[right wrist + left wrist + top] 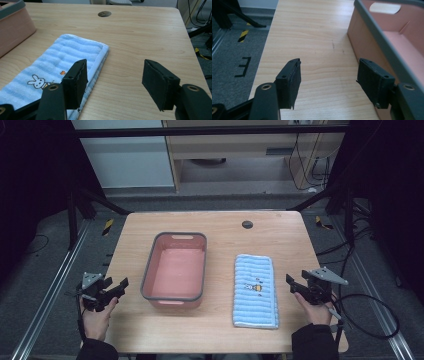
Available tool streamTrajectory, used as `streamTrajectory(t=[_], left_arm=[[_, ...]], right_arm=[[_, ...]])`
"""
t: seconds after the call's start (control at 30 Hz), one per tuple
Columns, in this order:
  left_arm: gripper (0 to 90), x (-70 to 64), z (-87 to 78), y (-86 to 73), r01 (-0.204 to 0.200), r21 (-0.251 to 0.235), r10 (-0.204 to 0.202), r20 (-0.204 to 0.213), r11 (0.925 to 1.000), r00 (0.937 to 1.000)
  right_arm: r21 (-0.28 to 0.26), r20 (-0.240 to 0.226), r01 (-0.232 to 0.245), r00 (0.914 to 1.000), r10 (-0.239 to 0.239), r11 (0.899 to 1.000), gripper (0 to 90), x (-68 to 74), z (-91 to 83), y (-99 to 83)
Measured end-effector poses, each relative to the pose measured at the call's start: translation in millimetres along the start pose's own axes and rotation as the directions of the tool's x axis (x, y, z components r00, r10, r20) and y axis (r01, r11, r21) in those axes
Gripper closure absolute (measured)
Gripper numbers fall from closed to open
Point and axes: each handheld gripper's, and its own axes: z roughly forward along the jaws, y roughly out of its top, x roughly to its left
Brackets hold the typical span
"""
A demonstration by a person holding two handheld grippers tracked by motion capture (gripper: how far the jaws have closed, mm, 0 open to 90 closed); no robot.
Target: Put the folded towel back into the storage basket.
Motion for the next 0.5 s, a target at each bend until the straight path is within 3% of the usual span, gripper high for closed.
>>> streamTrajectory(t=[0.23, 0.33, 0.5], left_arm=[[36.8, -4.4, -8.1, 4.8, 0.015, -0.020, -0.014, 0.037, 0.9997, 0.9992], [37.3, -11.8, -11.0, 8.1, -0.025, -0.015, 0.026, 0.029, 0.9996, 0.9993], [37.3, -20.7, -15.4, 12.5, -0.054, -0.031, 0.055, 0.044, 0.9981, 0.9975]], right_arm=[[0.007, -0.022, 0.012, 0.9997, -0.012, 1.000, 35.2, 2.2, -1.7, 4.0], [0.013, -0.032, 0.027, 0.9991, -0.026, 1.000, 34.6, 5.9, -2.2, 8.3], [0.008, -0.042, 0.047, 0.9980, -0.047, 0.999, 33.5, 10.9, -4.2, 13.3]])
